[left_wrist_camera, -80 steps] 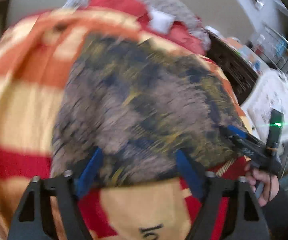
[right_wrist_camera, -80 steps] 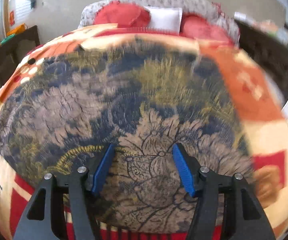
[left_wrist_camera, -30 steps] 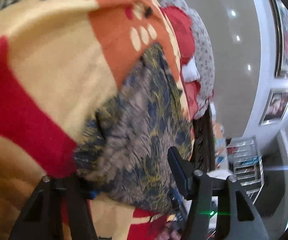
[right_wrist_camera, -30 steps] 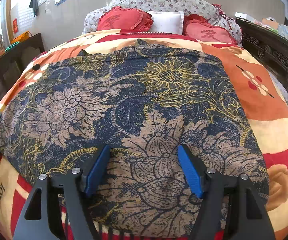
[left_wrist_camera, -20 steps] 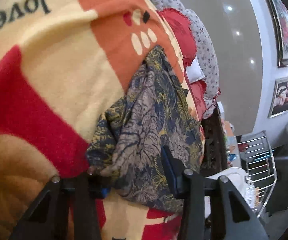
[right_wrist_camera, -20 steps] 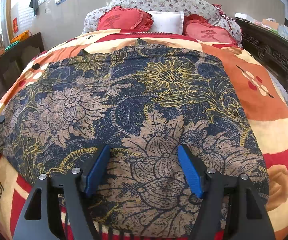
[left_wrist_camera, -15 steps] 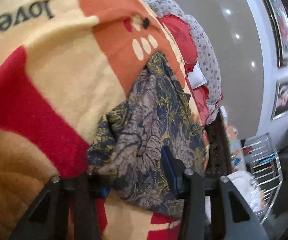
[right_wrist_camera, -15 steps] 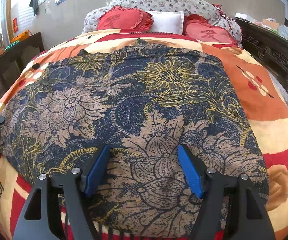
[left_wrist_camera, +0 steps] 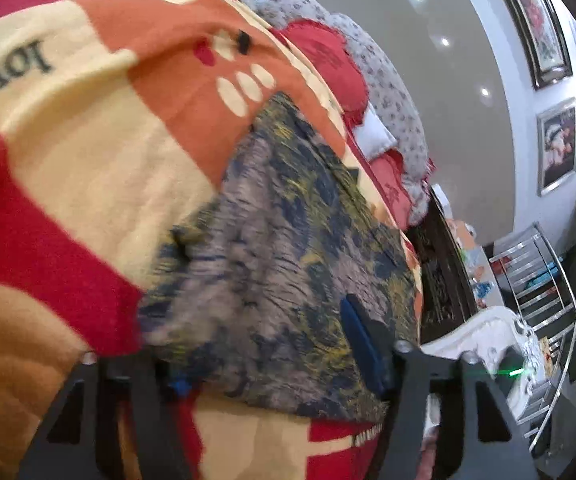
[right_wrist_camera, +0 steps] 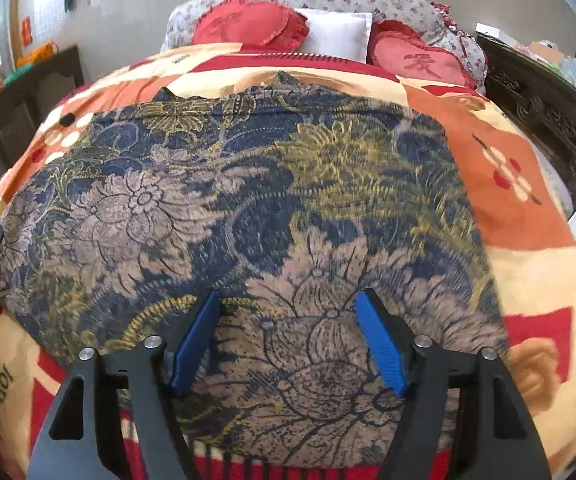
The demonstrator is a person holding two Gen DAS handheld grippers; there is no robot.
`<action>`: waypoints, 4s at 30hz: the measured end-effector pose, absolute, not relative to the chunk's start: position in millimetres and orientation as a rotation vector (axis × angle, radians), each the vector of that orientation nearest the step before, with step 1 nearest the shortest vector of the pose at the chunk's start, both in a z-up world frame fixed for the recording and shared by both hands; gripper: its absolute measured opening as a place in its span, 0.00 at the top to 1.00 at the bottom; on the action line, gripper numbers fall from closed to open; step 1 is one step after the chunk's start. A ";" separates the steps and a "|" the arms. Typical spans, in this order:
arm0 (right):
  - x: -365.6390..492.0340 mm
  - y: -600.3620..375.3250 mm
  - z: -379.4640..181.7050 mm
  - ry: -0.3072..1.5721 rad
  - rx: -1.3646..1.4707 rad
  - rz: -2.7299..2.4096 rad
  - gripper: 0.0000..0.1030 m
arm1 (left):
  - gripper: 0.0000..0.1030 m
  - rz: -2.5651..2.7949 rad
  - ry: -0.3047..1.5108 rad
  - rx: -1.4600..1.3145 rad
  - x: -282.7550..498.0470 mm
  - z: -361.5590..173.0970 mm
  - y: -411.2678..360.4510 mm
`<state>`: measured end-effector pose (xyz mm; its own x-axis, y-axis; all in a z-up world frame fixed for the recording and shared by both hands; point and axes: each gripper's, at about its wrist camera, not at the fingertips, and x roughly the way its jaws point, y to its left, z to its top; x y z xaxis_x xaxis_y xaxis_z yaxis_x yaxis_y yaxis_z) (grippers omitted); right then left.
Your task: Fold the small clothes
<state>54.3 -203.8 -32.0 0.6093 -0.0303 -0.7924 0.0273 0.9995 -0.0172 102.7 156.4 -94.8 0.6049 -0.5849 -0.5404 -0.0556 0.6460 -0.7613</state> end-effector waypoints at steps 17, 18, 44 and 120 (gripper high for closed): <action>278.4 -69.5 8.7 1.314 0.339 0.512 0.19 | 0.90 -0.237 0.542 -0.130 69.7 -18.0 69.3; 286.6 -65.1 5.1 1.340 0.342 0.516 0.19 | 0.90 -0.267 0.517 -0.110 68.1 -13.0 64.1; 308.7 8.9 -8.9 1.492 -0.321 0.433 0.73 | 0.90 -0.399 0.503 -0.086 68.7 -7.2 43.6; 81.3 -391.4 69.3 0.861 0.208 0.290 0.66 | 0.64 -0.716 0.621 0.225 -8.2 -17.0 -115.6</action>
<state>81.3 -391.4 69.3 0.6165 0.3331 -0.7134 -0.1669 0.9408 0.2950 -8.2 -115.6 -17.0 0.5848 -0.5437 -0.6019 0.6728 0.7397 -0.0145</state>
